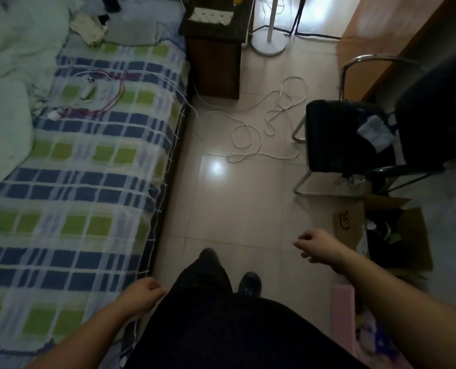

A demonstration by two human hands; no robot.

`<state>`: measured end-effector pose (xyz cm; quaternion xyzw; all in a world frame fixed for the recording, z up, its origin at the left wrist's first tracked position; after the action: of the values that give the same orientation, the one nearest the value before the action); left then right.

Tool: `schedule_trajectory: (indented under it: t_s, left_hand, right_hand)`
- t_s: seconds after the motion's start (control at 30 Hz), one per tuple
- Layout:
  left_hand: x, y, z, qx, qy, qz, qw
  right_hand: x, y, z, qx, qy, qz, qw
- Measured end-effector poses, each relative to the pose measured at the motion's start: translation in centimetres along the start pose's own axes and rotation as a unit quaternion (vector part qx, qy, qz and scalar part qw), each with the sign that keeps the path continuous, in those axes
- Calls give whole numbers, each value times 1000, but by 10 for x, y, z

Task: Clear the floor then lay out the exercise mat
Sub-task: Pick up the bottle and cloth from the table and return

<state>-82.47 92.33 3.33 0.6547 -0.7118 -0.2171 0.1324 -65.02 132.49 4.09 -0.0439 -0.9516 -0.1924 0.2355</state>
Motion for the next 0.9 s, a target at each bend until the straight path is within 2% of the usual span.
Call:
schedule_trajectory:
  t_s: [0.1,0.2,0.33,0.4,0.5,0.67,0.77,0.9]
  left_hand:
    - [2,24,22,25,19,3,1000]
    - [-2,54,55,38,15,2,999]
    - [-24,132,108,30,2,12,999]
    - [-42,179,128,38,3,17,999]
    - [-82,260,164,8,-8,10,1000]
    - [-160,378,220,-64,-35,-80,994]
    - [-214,414,243,-72,-58,-113,989]
    - [-288,428,267,-50,-102,-74,991]
  right_hand:
    - [55,4,36,13,15,-24,1000]
    - [97,3,71,31,20,-107,994]
    - [142,15,108,39,5,-165,986]
    - [161,31,122,37,-15,-150,988]
    - [186,63,148,-8,-34,-71,997]
    - [207,98,174,-68,-73,32,995]
    - [208,111,189,-44,-107,46,992]
    - [206,127,220,5,-178,45,983]
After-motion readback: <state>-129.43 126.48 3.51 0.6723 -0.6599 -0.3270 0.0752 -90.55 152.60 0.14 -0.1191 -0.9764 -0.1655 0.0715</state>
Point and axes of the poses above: each hand's wrist, its own z-axis towards the middle knuckle, its own y-axis out of the back of the hand, x = y × z, the point moved 4 cm from there along z, towards the middle knuckle, and after that the axes turned 10 degrees about z, right-handed, at the moved point
